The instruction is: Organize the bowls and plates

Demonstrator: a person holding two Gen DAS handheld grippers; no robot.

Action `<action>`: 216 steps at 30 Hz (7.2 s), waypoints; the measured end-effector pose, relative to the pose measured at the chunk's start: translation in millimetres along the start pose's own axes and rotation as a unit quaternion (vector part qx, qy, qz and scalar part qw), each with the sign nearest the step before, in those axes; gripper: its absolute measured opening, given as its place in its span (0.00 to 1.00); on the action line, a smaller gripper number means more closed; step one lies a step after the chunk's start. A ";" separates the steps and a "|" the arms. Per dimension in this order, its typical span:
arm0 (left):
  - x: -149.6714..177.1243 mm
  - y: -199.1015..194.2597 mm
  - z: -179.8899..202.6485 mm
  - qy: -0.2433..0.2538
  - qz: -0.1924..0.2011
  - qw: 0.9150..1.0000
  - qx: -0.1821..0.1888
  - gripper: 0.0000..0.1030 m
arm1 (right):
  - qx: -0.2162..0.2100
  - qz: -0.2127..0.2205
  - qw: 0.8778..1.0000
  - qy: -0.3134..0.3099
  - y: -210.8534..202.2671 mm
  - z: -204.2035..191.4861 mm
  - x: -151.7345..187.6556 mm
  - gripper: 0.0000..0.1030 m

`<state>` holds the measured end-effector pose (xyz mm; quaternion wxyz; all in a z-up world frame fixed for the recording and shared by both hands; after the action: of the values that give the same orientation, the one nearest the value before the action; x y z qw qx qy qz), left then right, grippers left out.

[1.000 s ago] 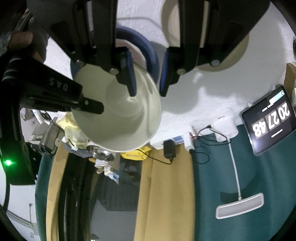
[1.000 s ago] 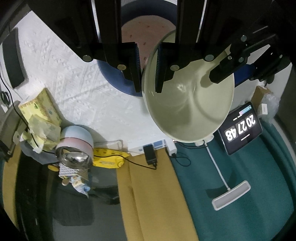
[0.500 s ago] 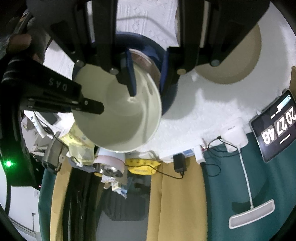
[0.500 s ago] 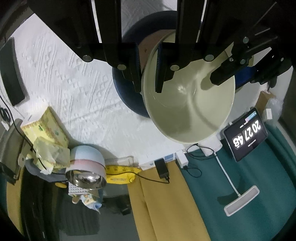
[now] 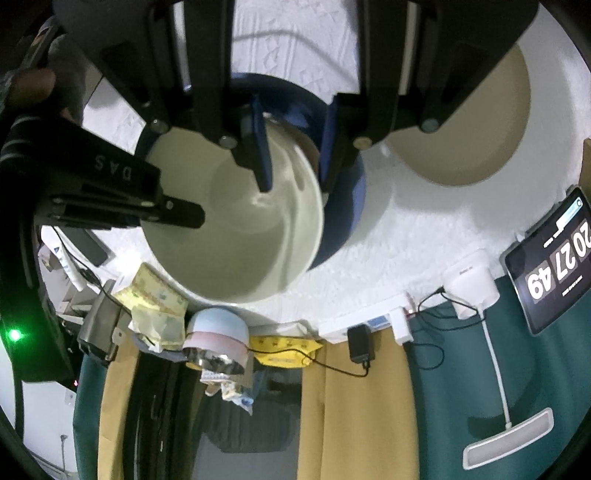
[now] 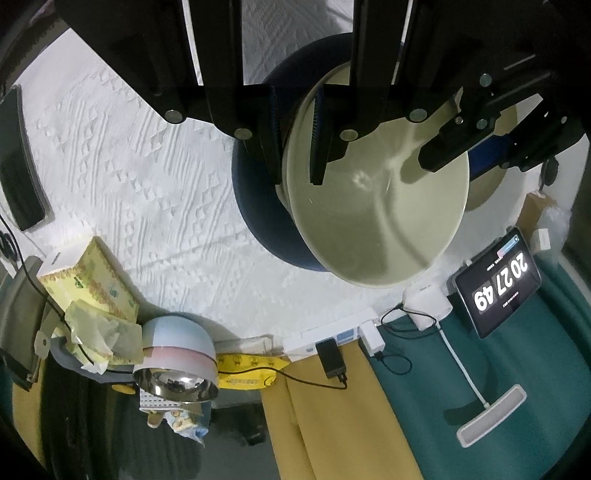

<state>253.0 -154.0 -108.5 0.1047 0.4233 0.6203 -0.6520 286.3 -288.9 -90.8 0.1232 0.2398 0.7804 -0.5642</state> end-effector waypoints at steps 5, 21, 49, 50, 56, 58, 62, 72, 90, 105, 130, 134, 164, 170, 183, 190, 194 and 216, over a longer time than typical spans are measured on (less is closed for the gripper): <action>2.9 5.7 3.1 0.011 -0.015 1.000 -0.004 0.25 | 0.010 0.004 1.000 -0.013 1.3 -2.1 1.0 0.16; 8.4 6.8 -2.5 0.009 -0.014 1.000 -0.014 0.26 | 0.025 0.016 0.997 -0.066 7.0 -11.6 3.0 0.22; 17.1 -12.5 -51.1 -0.062 0.018 0.998 -0.010 0.32 | -0.007 0.070 0.997 -0.024 -33.3 29.5 -21.6 0.45; 17.5 -11.2 -50.8 -0.062 0.016 0.998 -0.010 0.32 | -0.008 0.066 0.998 -0.022 -30.0 31.8 -20.6 0.45; 18.4 -2.3 -46.5 -0.055 0.004 0.998 -0.011 0.33 | -0.004 0.046 0.999 -0.012 -11.4 42.7 -16.7 0.45; 18.8 2.1 -45.5 -0.051 -0.004 0.999 -0.018 0.33 | -0.001 0.043 0.999 -0.008 -7.1 45.7 -16.5 0.45; 19.8 8.4 -43.2 -0.044 -0.013 0.999 -0.020 0.33 | -0.006 0.034 0.999 -0.011 -0.8 46.9 -16.4 0.45; 20.2 19.3 -47.1 -0.060 -0.010 0.998 -0.013 0.33 | -0.044 0.006 0.999 0.010 15.5 52.6 -15.1 0.45; 24.0 20.5 -50.2 -0.094 0.013 0.995 0.018 0.18 | -0.064 0.028 0.995 0.065 14.2 55.9 -6.9 0.37; 18.7 18.2 -41.7 -0.080 0.022 0.997 0.003 0.09 | -0.053 0.043 0.996 0.051 6.4 36.9 -1.0 0.09; 11.5 -27.3 -45.1 -0.068 0.071 0.995 -0.011 0.09 | -0.053 0.074 0.995 0.031 -33.9 12.6 -7.7 0.09; 11.1 -33.4 -47.4 -0.069 0.077 0.995 -0.012 0.09 | -0.053 0.080 0.995 0.026 -40.9 7.2 -8.4 0.09; 43.3 -77.7 -103.5 -0.110 0.106 0.987 -0.043 0.09 | -0.067 0.086 0.993 -0.036 -50.6 -68.6 -3.2 0.09; 53.6 -81.0 -120.1 -0.124 0.106 0.985 -0.051 0.09 | -0.071 0.079 0.993 -0.050 -42.4 -88.8 -0.1 0.09; 80.2 -85.6 -158.2 -0.155 0.097 0.980 -0.074 0.09 | -0.089 0.054 0.992 -0.071 -15.8 -133.6 6.9 0.09; 91.3 -81.6 -173.1 -0.169 0.087 0.978 -0.082 0.09 | -0.094 0.040 0.992 -0.079 0.0 -149.9 11.4 0.09; 97.7 -76.8 -179.3 -0.176 0.078 0.978 -0.083 0.09 | -0.096 0.029 0.992 -0.079 10.7 -154.2 14.3 0.09; 110.1 -58.2 -194.3 -0.178 0.047 0.979 -0.085 0.09 | -0.096 -0.019 0.993 -0.069 49.9 -159.2 23.7 0.11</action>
<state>228.2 75.3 -116.8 0.2797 0.3182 0.6246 -0.6560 304.1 -121.4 -89.8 0.1887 0.1726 0.8246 -0.5045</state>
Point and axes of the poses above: each gripper's, at about its wrist camera, not at the fingertips, and y roughly the way its jaws point, z to its right, x to its underside, the point moved 1 cm from there along y, roughly the way its jaws point, and after that the axes turned 12 degrees about y, right-handed, at the moved point
